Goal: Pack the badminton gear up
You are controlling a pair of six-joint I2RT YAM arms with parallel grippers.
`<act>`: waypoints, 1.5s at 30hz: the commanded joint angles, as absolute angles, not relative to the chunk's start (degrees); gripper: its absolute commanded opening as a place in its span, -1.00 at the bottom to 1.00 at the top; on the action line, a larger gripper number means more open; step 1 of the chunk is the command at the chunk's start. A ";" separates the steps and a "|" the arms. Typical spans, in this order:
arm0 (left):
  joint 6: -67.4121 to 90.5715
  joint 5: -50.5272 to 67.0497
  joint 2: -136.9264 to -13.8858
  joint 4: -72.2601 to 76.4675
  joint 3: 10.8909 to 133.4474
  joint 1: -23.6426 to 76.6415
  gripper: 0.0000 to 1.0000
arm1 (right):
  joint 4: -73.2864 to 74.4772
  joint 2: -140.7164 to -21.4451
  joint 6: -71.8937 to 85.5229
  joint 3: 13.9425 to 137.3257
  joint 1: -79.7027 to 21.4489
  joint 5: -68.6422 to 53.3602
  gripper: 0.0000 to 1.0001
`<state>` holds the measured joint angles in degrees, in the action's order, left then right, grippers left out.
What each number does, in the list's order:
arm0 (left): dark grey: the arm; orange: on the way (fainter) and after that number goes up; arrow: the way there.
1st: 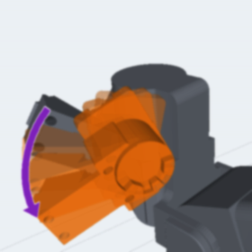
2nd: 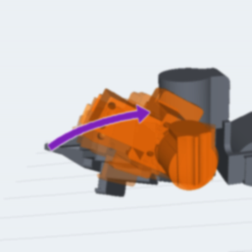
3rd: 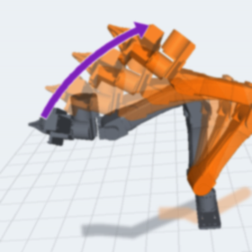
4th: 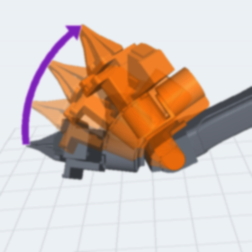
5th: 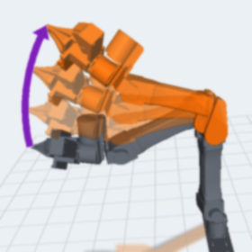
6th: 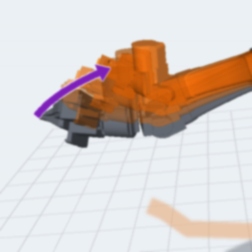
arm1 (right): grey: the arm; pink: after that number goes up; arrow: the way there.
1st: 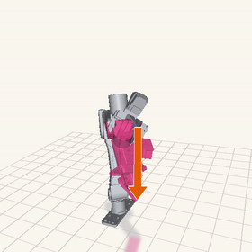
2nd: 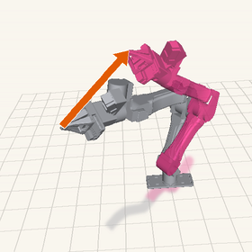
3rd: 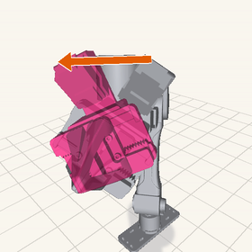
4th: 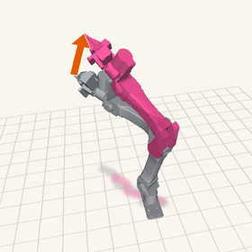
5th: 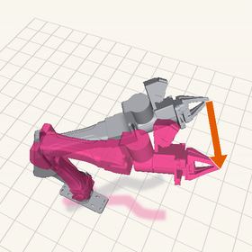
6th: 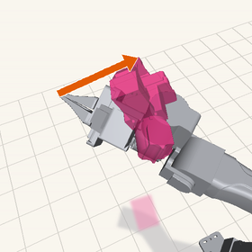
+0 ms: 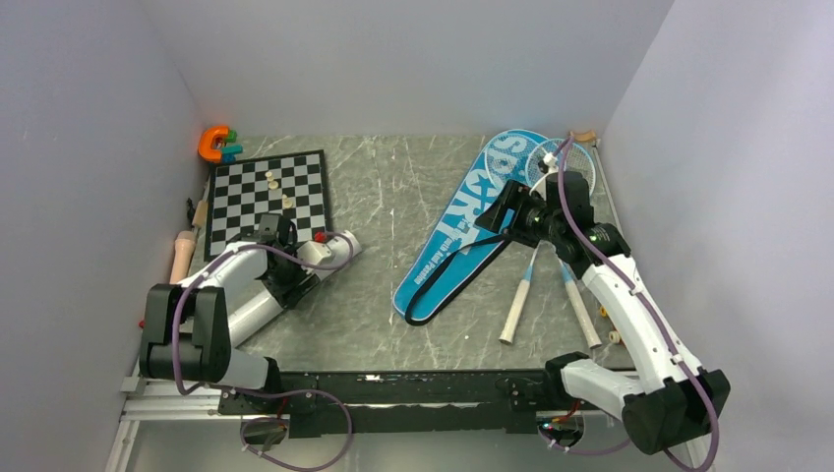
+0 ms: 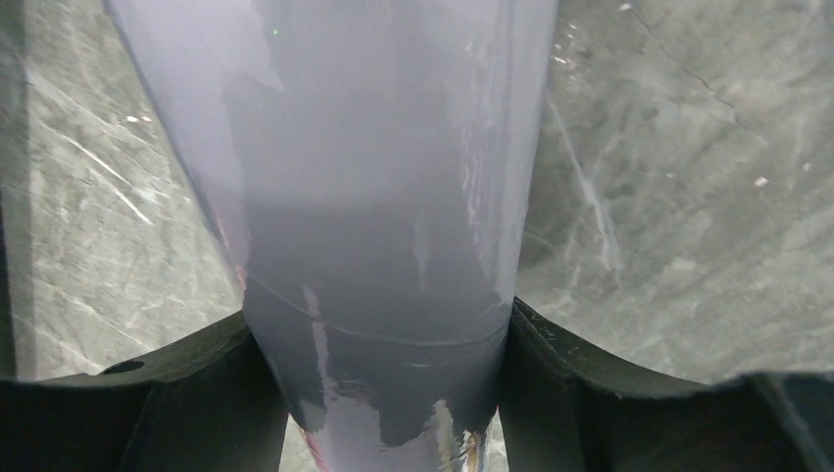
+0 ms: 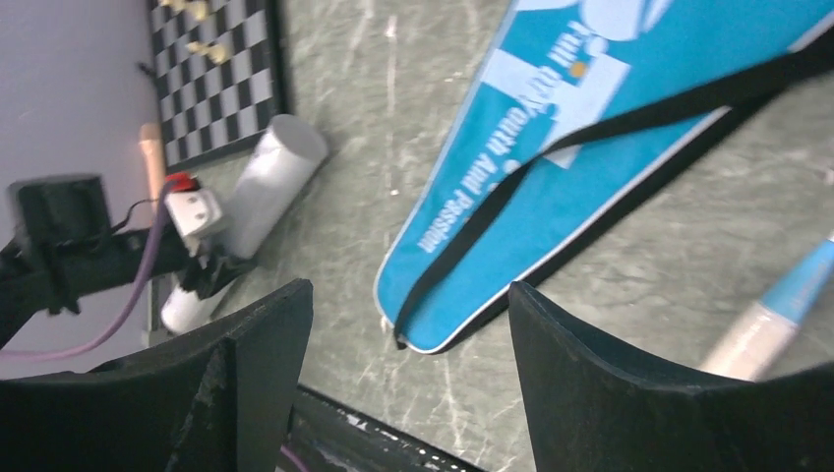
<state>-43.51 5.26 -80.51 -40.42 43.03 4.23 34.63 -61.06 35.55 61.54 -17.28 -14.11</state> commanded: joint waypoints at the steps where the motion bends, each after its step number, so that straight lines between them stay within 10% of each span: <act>1: -42.30 4.37 -81.90 -35.26 42.82 3.80 -0.58 | 32.32 -62.48 36.14 58.07 -12.04 -13.56 0.54; 5: -43.30 3.88 -84.22 -34.52 41.32 3.43 -0.21 | 29.89 -65.15 36.83 55.86 -8.81 -13.61 0.60; 11: -42.88 7.00 -80.74 -39.67 44.36 3.74 0.98 | 28.45 -69.61 36.25 56.61 -6.03 -10.33 0.77; 21: -36.47 8.78 -69.60 -53.21 64.03 21.59 0.99 | 21.23 -79.88 39.97 55.29 -4.77 -9.26 0.67; 36: -31.87 7.74 -89.32 -46.58 77.68 46.92 0.99 | 18.14 -100.97 41.04 61.97 -4.73 -1.59 0.49; 45: -28.27 3.85 -90.63 -42.44 74.97 47.70 0.99 | 16.86 -105.21 40.61 63.08 -8.76 -1.93 -0.19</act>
<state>-30.87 6.11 -91.79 -45.84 76.01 47.51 18.46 -103.50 40.62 62.02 -5.58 -2.92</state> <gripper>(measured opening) 0.994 0.509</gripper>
